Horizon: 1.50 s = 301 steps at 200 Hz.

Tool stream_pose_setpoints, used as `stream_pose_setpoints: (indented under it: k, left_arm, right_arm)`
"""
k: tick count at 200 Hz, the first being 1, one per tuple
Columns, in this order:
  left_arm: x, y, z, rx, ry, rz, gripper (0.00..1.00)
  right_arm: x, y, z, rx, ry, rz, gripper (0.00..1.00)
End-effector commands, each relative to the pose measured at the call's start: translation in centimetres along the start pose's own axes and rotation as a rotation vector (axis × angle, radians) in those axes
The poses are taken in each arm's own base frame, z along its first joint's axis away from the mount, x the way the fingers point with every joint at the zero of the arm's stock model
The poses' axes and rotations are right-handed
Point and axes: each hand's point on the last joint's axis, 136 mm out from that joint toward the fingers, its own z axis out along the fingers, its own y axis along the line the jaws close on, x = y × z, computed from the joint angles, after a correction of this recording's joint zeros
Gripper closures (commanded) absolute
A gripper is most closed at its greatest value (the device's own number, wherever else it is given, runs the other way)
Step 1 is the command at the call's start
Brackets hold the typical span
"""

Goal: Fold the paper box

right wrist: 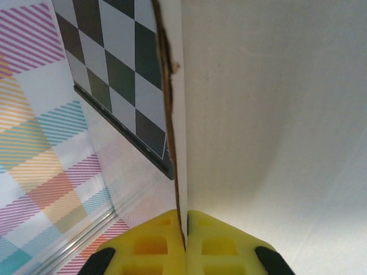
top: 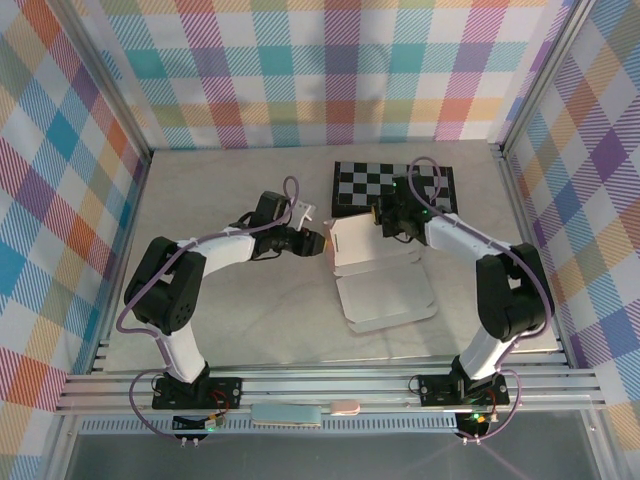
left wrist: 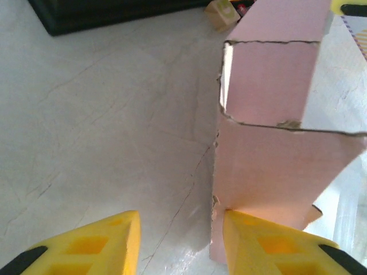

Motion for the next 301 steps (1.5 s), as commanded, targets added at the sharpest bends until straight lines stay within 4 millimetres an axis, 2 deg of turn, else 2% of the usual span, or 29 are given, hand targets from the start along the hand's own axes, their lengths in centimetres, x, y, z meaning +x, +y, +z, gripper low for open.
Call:
stream_pose_setpoints:
  k: [1, 35, 68, 93, 132, 157, 191, 233, 283, 301]
  left_arm:
    - [-0.4, -0.6, -0.3, 0.006, -0.031, 0.037, 0.58]
    - [-0.3, -0.4, -0.6, -0.017, -0.042, 0.028, 0.58]
    - [-1.6, -0.1, -1.4, -0.059, -0.085, 0.039, 0.57]
    - [-2.7, -0.2, -1.8, -0.074, -0.104, 0.064, 0.57]
    - [-3.3, -0.4, -2.1, -0.086, -0.103, 0.101, 0.57]
    - [-2.9, -0.3, -2.1, -0.090, -0.091, 0.102, 0.57]
    - [-2.2, 0.0, -2.0, -0.095, -0.076, 0.099, 0.57]
    - [-2.1, -0.1, -1.7, -0.084, -0.070, 0.103, 0.57]
    - [-2.7, -0.2, -1.0, -0.063, -0.071, 0.122, 0.57]
    - [-3.1, -0.1, -1.2, -0.081, -0.083, 0.125, 0.57]
  right_arm:
    - [1.1, 3.4, -1.4, -0.190, 0.023, -0.082, 1.00]
    - [1.9, 4.1, -1.6, -0.281, 0.039, -0.098, 1.00]
    - [2.6, 5.2, -2.2, -0.353, 0.043, -0.101, 1.00]
    - [2.8, 5.8, -3.4, -0.402, 0.044, -0.106, 1.00]
    - [2.6, 3.5, -4.2, -0.410, 0.054, -0.110, 1.00]
    - [2.4, 1.8, -4.5, -0.439, 0.063, -0.111, 1.00]
    - [1.9, -0.6, -4.0, -0.385, 0.060, -0.097, 1.00]
    - [2.0, -0.4, -2.6, -0.359, 0.069, -0.095, 1.00]
    - [1.9, 0.0, -2.1, -0.330, 0.063, -0.081, 1.00]
    - [2.7, 0.5, -2.1, -0.315, 0.071, -0.082, 1.00]
